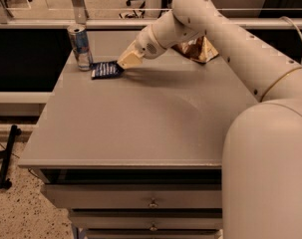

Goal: Move rxbar blueberry near redbull can

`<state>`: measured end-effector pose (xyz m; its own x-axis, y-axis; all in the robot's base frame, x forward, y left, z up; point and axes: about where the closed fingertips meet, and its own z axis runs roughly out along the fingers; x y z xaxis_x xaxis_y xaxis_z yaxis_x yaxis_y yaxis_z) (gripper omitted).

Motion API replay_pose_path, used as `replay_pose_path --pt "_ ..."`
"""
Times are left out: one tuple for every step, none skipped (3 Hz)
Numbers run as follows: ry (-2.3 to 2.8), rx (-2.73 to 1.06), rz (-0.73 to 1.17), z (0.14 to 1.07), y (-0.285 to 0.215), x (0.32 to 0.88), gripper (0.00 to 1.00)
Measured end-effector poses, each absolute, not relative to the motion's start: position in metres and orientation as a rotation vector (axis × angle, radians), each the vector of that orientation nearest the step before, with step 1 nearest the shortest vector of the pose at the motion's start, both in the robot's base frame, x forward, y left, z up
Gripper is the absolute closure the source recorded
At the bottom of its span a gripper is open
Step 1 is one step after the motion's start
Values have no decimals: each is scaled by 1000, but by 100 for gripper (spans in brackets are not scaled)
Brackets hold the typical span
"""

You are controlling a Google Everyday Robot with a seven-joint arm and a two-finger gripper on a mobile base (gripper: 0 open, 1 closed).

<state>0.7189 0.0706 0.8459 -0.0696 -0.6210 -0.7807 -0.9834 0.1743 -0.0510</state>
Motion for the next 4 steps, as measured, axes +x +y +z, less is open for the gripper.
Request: replay_pose_path --pt "1783 -1506 681 844 75 723 59" --pt "1788 -1496 686 842 79 724 36" --pt "1791 -1491 696 841 82 723 12" --pt "1799 -1484 698 840 79 721 0"
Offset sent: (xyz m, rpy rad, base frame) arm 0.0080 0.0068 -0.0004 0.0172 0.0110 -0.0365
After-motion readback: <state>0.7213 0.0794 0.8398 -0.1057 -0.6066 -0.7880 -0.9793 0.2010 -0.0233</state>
